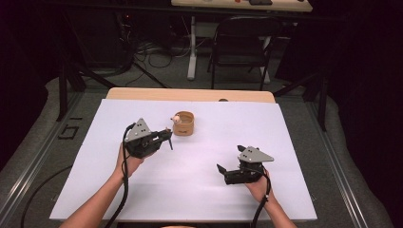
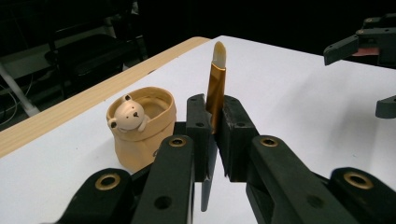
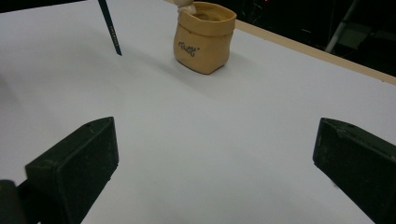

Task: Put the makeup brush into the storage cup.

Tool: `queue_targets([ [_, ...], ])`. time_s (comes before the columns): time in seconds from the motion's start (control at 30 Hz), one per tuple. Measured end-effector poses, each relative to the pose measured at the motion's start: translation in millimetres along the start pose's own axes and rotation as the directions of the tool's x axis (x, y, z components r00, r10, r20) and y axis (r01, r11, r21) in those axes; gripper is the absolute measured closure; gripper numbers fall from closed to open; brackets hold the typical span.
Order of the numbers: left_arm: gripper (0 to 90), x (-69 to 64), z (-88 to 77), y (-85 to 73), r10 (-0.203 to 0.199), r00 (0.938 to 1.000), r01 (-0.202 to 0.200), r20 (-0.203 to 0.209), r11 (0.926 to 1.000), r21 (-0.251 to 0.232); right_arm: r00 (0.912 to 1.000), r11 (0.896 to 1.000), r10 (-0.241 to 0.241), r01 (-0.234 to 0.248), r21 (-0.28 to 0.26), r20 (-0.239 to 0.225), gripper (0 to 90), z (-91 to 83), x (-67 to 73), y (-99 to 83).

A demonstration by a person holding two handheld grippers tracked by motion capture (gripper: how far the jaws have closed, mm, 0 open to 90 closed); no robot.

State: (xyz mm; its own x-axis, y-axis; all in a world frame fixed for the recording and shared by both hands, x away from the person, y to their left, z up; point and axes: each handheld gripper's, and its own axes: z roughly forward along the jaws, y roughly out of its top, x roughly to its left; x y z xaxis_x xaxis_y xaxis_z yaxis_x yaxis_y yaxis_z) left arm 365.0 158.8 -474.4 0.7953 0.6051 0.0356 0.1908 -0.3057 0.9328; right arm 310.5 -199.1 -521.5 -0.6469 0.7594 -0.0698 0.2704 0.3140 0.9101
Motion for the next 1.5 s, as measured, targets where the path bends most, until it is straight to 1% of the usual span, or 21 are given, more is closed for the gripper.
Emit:
queue_targets([
  [0.1, 83.6, 0.0, -0.7, 1.5, 0.000, 1.0000, 0.000, -0.001, 1.0000, 0.001, 0.9998, 1.000, 0.000, 0.001, -0.014, 0.022, 0.0, -5.3, -2.7, -3.8],
  [0.2, 83.7, 0.7, -0.3, 2.7, 0.003, 1.0000, -0.003, -0.004, 1.0000, 0.001, 0.9993, 1.000, 0.005, -0.005, -0.008, 0.038, 0.0, -10.1, -5.1, -8.1],
  [0.27, 83.6, 1.9, -0.1, 3.9, 0.003, 1.0000, -0.003, -0.002, 1.0000, 0.002, 0.9991, 1.000, 0.009, -0.009, -0.010, 0.041, 0.0, -12.1, -6.8, -9.4],
  [0.3, 83.6, 2.1, 0.2, 4.8, 0.003, 1.0000, -0.003, -0.007, 1.0000, 0.001, 0.9990, 1.000, 0.010, -0.009, -0.007, 0.043, 0.0, -12.7, -7.6, -9.3],
  [0.4, 83.7, 2.1, 1.0, 8.8, 0.010, 0.9999, -0.010, -0.003, 0.9999, 0.003, 0.9990, 1.000, 0.016, -0.015, -0.014, 0.043, 0.0, -11.3, -8.6, -9.2],
  [0.53, 83.6, 3.0, 2.2, 15.4, 0.020, 0.9998, -0.020, -0.004, 0.9998, 0.000, 0.9993, 1.000, 0.009, -0.009, 0.009, 0.035, 0.0, -7.4, -9.2, -10.4],
  [0.67, 83.5, 6.0, 4.1, 20.8, 0.023, 0.9997, -0.023, -0.004, 0.9997, 0.000, 0.9993, 1.000, 0.001, -0.001, 0.005, 0.037, 0.0, -7.5, -8.6, -9.1],
  [0.87, 83.5, 9.8, 7.8, 25.4, 0.023, 0.9997, -0.023, -0.005, 0.9997, 0.004, 0.9990, 1.000, -0.001, 0.001, 0.003, 0.045, 0.0, -8.2, -10.2, -8.8],
  [0.93, 83.5, 10.8, 9.0, 26.4, 0.017, 0.9998, -0.017, -0.002, 0.9999, 0.002, 0.9990, 1.000, 0.002, -0.002, 0.005, 0.045, 0.0, -8.3, -10.7, -8.7],
  [1.07, 83.5, 13.2, 10.4, 29.1, 0.021, 0.9998, -0.021, -0.003, 0.9998, 0.007, 0.9986, 1.000, -0.005, 0.005, 0.003, 0.053, 0.0, -8.4, -10.9, -8.5],
  [1.27, 83.5, 16.6, 12.5, 34.3, 0.021, 0.9998, -0.021, -0.004, 0.9998, 0.001, 0.9983, 1.000, -0.008, 0.008, 0.002, 0.058, 0.1, -8.8, -11.4, -8.5],
  [1.5, 83.4, 19.5, 15.3, 40.6, 0.031, 0.9995, -0.031, -0.007, 0.9995, 0.006, 0.9980, 1.000, -0.011, 0.011, 0.005, 0.062, 0.1, -8.8, -11.6, -8.3],
])
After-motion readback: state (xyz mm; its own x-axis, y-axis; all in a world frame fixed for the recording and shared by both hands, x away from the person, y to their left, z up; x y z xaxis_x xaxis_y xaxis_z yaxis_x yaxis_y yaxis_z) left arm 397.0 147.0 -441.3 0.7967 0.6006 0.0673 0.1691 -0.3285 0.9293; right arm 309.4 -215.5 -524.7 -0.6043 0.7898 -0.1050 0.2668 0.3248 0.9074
